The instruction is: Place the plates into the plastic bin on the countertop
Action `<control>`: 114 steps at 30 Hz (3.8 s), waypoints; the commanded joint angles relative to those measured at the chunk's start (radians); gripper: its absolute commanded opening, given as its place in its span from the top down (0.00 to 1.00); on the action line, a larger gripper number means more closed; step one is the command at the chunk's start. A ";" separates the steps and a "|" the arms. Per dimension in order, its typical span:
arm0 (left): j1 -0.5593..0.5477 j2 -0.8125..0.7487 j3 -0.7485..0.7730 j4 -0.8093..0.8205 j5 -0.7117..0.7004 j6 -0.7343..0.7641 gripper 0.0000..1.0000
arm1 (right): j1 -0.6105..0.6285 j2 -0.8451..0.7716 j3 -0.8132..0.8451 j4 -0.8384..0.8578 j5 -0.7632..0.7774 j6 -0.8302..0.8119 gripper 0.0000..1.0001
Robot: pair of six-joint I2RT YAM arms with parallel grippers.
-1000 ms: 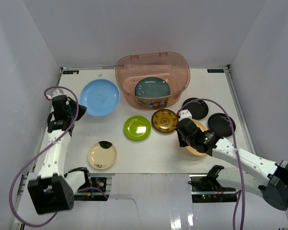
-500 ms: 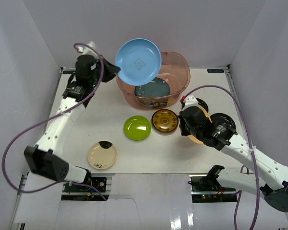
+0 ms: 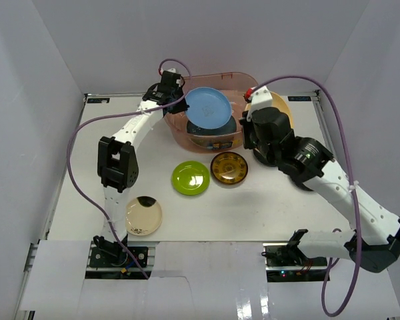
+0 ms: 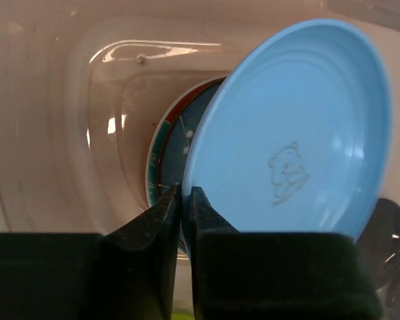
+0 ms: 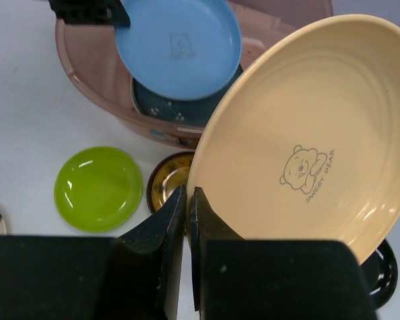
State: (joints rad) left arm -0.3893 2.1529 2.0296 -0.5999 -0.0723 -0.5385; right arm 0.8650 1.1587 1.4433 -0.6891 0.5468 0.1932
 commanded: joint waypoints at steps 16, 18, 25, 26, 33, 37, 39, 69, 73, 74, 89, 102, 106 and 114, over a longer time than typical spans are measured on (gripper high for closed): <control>-0.002 -0.781 -0.587 0.204 -0.032 0.049 0.02 | -0.113 0.597 0.459 0.332 -0.231 -0.297 0.92; 0.000 -0.962 -0.818 0.218 -0.046 0.019 0.04 | -0.118 0.656 0.473 0.348 -0.277 -0.313 0.92; 0.001 -1.263 -1.264 0.103 -0.051 -0.141 0.07 | -0.126 0.951 0.623 0.336 -0.337 -0.370 0.92; 0.001 -1.275 -1.293 0.097 -0.026 -0.161 0.07 | -0.126 0.973 0.647 0.333 -0.329 -0.376 0.92; -0.002 -1.222 -1.424 0.175 0.043 -0.247 0.09 | -0.126 1.035 0.666 0.307 -0.286 -0.345 0.43; -0.003 -1.139 -1.413 0.248 0.071 -0.256 0.12 | -0.138 0.862 0.589 0.309 -0.252 -0.307 0.35; -0.011 -1.107 -1.414 0.296 0.103 -0.264 0.15 | -0.147 0.770 0.511 0.312 -0.239 -0.279 0.36; -0.115 -0.662 -1.411 0.568 -0.130 -0.314 1.00 | -0.802 0.162 -0.804 0.459 -0.183 0.060 0.17; -0.115 -0.741 -1.448 0.563 -0.101 -0.281 1.00 | -0.788 0.237 -0.788 0.461 -0.130 0.054 0.25; -0.117 -0.770 -1.460 0.562 -0.089 -0.276 1.00 | -0.782 0.257 -0.782 0.462 -0.128 0.052 0.28; -0.137 -1.240 -1.188 0.304 0.020 -0.192 1.00 | -0.682 0.071 -0.773 0.424 -0.238 0.084 0.92; -0.117 -0.626 -0.535 0.283 -0.100 -0.058 1.00 | -1.260 -0.372 -1.030 0.508 -0.613 0.405 0.12; -0.100 -0.428 -0.326 0.235 -0.104 -0.049 1.00 | -1.417 -0.364 -1.113 0.549 -0.656 0.488 0.13; -0.088 -0.147 -0.095 0.111 -0.095 0.002 1.00 | -1.552 -0.226 -1.256 0.784 -0.736 0.667 0.12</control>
State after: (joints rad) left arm -0.4854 2.0026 1.8896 -0.4255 -0.1692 -0.5667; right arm -0.6746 0.8852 0.2420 -0.0170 -0.1497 0.7723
